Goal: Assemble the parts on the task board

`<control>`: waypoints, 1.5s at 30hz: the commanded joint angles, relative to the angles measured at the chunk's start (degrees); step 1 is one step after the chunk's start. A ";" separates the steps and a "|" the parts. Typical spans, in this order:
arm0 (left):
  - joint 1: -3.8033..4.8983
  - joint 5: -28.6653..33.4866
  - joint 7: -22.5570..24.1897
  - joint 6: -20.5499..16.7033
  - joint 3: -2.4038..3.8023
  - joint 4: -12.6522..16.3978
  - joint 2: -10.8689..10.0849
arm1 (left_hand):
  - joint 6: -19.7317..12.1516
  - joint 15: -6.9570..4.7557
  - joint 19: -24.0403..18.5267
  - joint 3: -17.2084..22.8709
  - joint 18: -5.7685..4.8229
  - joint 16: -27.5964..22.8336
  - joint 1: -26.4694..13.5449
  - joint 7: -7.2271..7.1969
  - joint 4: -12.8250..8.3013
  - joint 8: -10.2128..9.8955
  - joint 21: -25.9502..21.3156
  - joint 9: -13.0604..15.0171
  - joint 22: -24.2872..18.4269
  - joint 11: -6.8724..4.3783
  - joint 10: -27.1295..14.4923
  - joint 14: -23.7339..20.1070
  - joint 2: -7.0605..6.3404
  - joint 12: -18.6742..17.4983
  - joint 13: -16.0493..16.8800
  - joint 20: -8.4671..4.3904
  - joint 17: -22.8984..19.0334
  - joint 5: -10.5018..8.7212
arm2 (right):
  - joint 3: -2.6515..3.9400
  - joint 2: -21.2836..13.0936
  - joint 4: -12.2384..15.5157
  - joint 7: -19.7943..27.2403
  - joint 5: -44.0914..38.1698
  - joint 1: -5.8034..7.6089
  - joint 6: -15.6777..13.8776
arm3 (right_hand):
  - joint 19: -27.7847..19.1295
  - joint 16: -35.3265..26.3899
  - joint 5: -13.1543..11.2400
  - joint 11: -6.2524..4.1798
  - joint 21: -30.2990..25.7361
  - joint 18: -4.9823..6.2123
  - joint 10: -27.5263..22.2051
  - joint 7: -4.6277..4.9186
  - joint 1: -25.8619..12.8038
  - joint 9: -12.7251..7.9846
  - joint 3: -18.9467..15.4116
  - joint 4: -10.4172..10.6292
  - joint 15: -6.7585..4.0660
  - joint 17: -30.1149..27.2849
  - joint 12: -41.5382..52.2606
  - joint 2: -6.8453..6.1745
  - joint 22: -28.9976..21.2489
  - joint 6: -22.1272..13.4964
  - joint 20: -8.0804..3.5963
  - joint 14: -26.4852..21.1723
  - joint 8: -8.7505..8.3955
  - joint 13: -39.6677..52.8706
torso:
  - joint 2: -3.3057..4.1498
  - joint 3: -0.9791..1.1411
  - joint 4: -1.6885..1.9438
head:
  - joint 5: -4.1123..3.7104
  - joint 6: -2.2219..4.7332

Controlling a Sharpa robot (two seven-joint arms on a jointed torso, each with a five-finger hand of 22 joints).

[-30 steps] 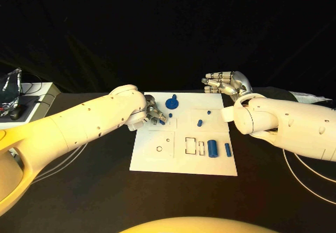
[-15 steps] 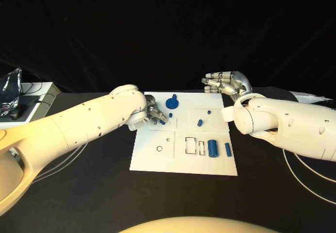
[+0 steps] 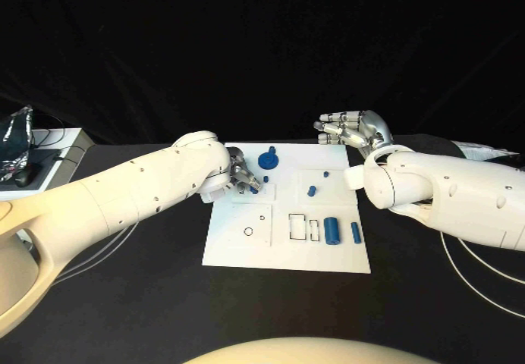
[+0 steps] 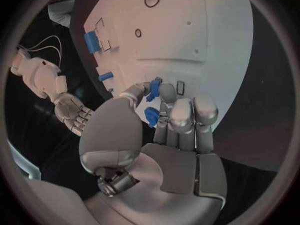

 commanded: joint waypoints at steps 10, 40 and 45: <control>-0.05 -1.10 0.17 2.15 -0.15 -0.18 0.08 | 0.77 -0.02 0.37 7.23 -0.84 -0.01 2.53 -0.19 -7.50 -0.18 -0.36 -0.18 0.21 -0.72 0.15 0.11 1.86 -0.38 0.10 0.41 -0.09 -0.18 | 0.02 0.05 -0.01 0.45 -0.15 -0.07 0.94 | -0.48 -0.18 0.40 0.05 0.22 -0.47 0.20 0.43 -0.18 -0.07 0.26 0.03 -0.14 -0.07 -0.39 0.12 -0.08 -0.04 -0.09 -0.39 -0.26 -0.07 | -0.06 -0.08 0.05 | -0.14 -0.29; -0.03 -0.90 -0.28 2.13 -0.14 -1.39 0.74 | 0.49 0.04 0.31 6.56 -0.68 -0.22 2.16 -0.20 -6.97 -0.14 -0.85 0.07 0.42 -0.65 -0.03 0.05 2.66 -0.33 0.35 0.72 -0.40 -0.52 | 0.02 -0.05 0.00 0.46 -0.14 -0.16 0.98 | -0.48 -0.18 0.40 0.05 0.22 -0.47 0.20 0.43 -0.18 -0.07 0.26 0.03 -0.14 -0.07 -0.39 0.12 -0.08 -0.04 -0.09 -0.39 -0.26 -0.07 | -0.06 -0.05 0.00 | -0.14 -0.21; -0.03 0.00 -0.39 2.84 -0.14 -1.65 1.00 | 0.48 0.05 0.16 5.87 -0.63 -0.35 1.87 -0.27 -6.73 -0.17 -1.14 0.04 0.32 -0.65 -0.04 0.03 2.76 -0.36 0.32 0.81 -0.60 -0.51 | 0.02 -0.08 0.00 0.43 -0.14 -0.17 1.02 | -0.53 -0.19 0.41 0.08 0.22 -0.47 0.15 0.45 -0.18 -0.07 0.23 0.04 -0.12 -0.07 -0.39 0.10 -0.08 -0.15 -0.07 -0.45 -0.26 -0.08 | -0.07 -0.07 -0.01 | -0.21 -0.23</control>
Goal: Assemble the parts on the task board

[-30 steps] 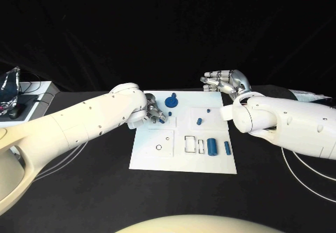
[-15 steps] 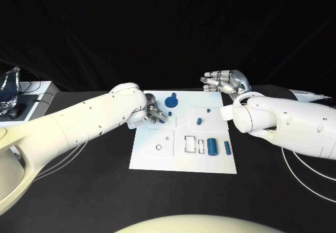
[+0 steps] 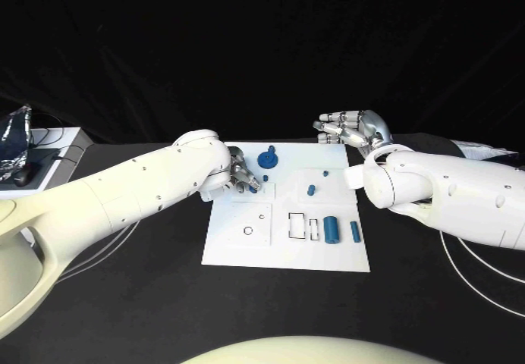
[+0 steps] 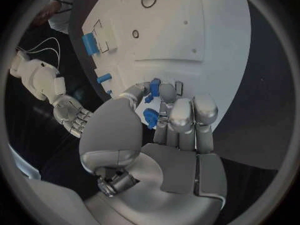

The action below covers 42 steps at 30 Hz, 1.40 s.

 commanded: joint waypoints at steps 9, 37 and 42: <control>-0.08 1.25 -0.30 1.35 -0.11 -0.51 0.26 | 0.94 -0.09 0.10 1.81 -0.94 -0.05 1.79 -1.17 -4.41 0.09 -0.72 -0.33 0.15 -0.71 0.23 0.09 2.47 -0.15 0.11 0.02 0.35 0.00 | 0.02 -0.10 0.03 0.40 -0.15 -0.06 0.97 | -0.32 -0.19 0.19 0.08 0.22 -0.47 0.15 0.26 -0.18 -0.07 0.24 0.03 -0.12 -0.07 -0.39 0.10 -0.08 0.04 0.15 -0.46 -0.26 -0.08 | -0.01 0.03 0.00 | -0.11 -0.04; -0.09 1.59 -0.15 -1.20 -0.10 -0.49 0.06 | 2.07 -0.33 0.71 -19.67 -1.34 0.24 3.79 -2.10 2.89 0.53 -1.53 0.28 1.39 -1.04 0.37 0.12 6.27 0.69 -0.03 -0.30 0.48 -1.02 | 0.02 -0.11 -0.12 0.26 -0.11 -0.36 0.93 | -0.68 -0.19 0.24 0.14 0.00 -0.58 -0.03 0.34 -0.06 -0.10 0.23 -0.05 -0.06 -0.08 -0.39 0.06 -0.10 -0.47 0.22 -0.59 -0.29 -0.08 | -0.01 -0.04 0.03 | -0.16 -0.13; -0.09 1.67 -0.14 -1.46 -0.10 -0.54 0.06 | 2.04 -0.34 0.74 -22.08 -1.33 0.28 3.91 -2.10 4.03 0.71 -1.71 0.54 1.53 -1.03 0.37 0.14 6.91 0.75 -0.08 -0.30 0.50 -1.03 | 0.02 -0.08 -0.14 0.07 -0.13 -0.39 1.06 | -0.72 -0.20 0.26 0.18 -0.02 -0.60 -0.13 0.39 -0.04 -0.11 0.27 -0.14 -0.03 -0.08 -0.39 0.04 -0.09 -0.72 0.23 -0.66 -0.31 -0.08 | -0.01 -0.04 0.00 | -0.17 -0.05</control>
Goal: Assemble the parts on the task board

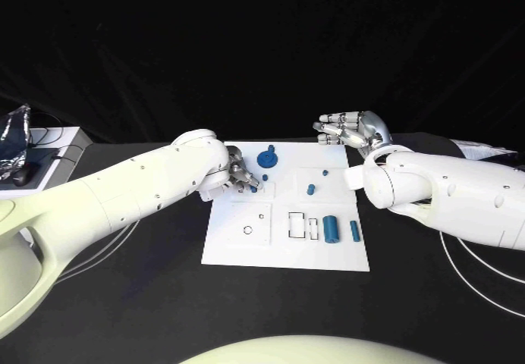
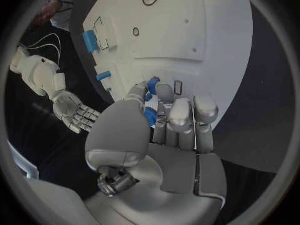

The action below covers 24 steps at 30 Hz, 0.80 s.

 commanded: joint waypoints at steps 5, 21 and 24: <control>-0.05 0.37 -0.11 -0.48 -0.03 -0.03 -0.02 | -0.02 -0.31 0.42 -1.88 -0.39 0.27 0.05 -0.27 0.88 0.10 -0.59 0.19 0.35 0.09 -0.38 0.12 0.37 0.27 -0.11 0.12 -0.11 -0.32 | 0.02 0.03 -0.01 0.12 -0.17 -0.09 1.02 | -0.58 -0.20 0.26 0.21 -0.04 -0.62 -0.21 0.06 -0.04 -0.06 0.28 -0.17 -0.01 -0.08 -0.39 0.03 -0.05 -0.55 0.05 -0.32 -0.31 -0.08 | -0.02 0.00 -0.01 | -0.03 -0.01; -0.06 0.52 -0.18 -0.33 -0.03 0.30 -0.48 | 0.20 -0.30 0.64 -10.01 -0.30 0.27 0.41 -0.27 -0.18 0.77 -1.03 0.95 0.85 0.11 -0.31 0.14 1.97 0.32 -0.14 0.27 0.00 -4.03 | 0.02 0.02 -0.05 0.11 -0.17 -0.15 1.03 | -0.58 -0.20 0.26 0.21 -0.04 -0.62 -0.21 0.06 -0.04 -0.06 0.28 -0.17 -0.01 -0.08 -0.39 0.03 -0.05 -0.55 0.05 -0.32 -0.31 -0.08 | -0.02 -0.02 -0.01 | 0.08 -0.04; -0.07 0.53 -0.12 -0.64 -0.02 0.47 -0.64 | 0.23 -0.27 0.64 -10.13 -0.28 0.24 0.44 -0.21 -0.44 0.86 -1.08 1.07 0.89 0.16 -0.30 0.13 2.30 0.33 -0.14 0.33 -0.02 -8.26 | 0.02 0.02 -0.06 0.12 -0.17 -0.20 1.04 | -0.59 -0.18 0.30 0.20 -0.02 -0.60 -0.16 0.04 -0.08 -0.05 0.35 -0.32 -0.02 -0.08 -0.39 0.04 -0.04 -0.50 0.04 -0.28 -0.30 -0.08 | -0.04 -0.04 0.00 | 0.14 -0.05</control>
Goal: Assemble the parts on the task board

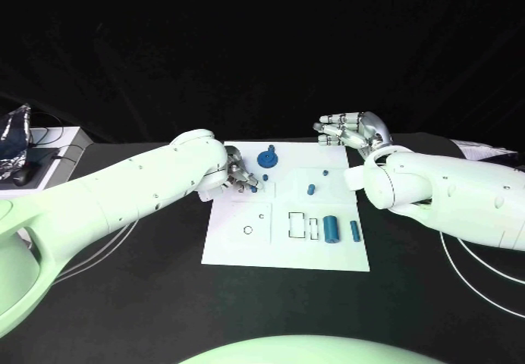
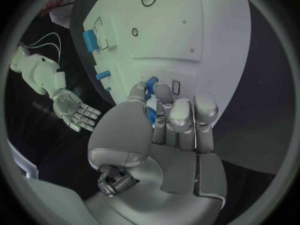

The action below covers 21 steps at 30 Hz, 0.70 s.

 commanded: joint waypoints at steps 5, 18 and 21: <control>-0.05 0.20 0.05 -1.07 0.01 0.63 -0.36 | 0.05 -0.22 0.46 -0.59 -0.24 0.25 -0.98 0.08 -0.10 0.53 -0.23 0.36 0.16 0.32 -0.16 0.14 0.13 0.36 -0.03 0.17 0.03 -5.74 | 0.02 0.02 -0.04 0.38 -0.17 -0.11 0.95 | -0.39 -0.18 0.30 0.20 -0.02 -0.60 -0.16 -0.03 -0.08 -0.05 0.31 -0.28 -0.01 -0.07 -0.39 0.04 -0.04 -0.44 -0.16 -0.28 -0.30 -0.08 | 0.03 0.00 -0.01 | 0.05 0.07; -0.07 0.90 0.57 -2.83 0.11 2.02 -1.43 | -0.06 -0.19 0.56 -0.23 -0.26 0.23 -3.15 0.17 1.99 1.04 -0.38 1.11 0.37 0.40 -0.13 0.15 -0.66 0.42 -0.07 0.05 0.05 -14.49 | 0.02 0.00 -0.13 0.39 -0.16 -0.20 0.96 | -0.39 -0.18 0.30 0.20 -0.02 -0.60 -0.16 -0.03 -0.08 -0.05 0.31 -0.28 -0.01 -0.07 -0.39 0.04 -0.04 -0.44 -0.16 -0.28 -0.30 -0.08 | 0.03 0.03 -0.05 | 0.05 0.14; -0.08 1.71 0.77 -3.12 0.15 2.56 -1.98 | -0.04 -0.20 0.59 0.20 -0.30 0.22 -3.46 0.17 2.56 1.04 -0.42 1.14 0.42 0.40 -0.14 0.15 -0.93 0.43 -0.07 -0.01 0.04 -18.06 | 0.02 -0.04 -0.12 0.40 -0.16 -0.22 0.96 | -0.39 -0.18 0.30 0.20 -0.02 -0.60 -0.16 -0.03 -0.08 -0.05 0.31 -0.28 -0.01 -0.07 -0.39 0.04 -0.04 -0.44 -0.16 -0.28 -0.30 -0.08 | 0.03 0.01 -0.04 | 0.00 0.20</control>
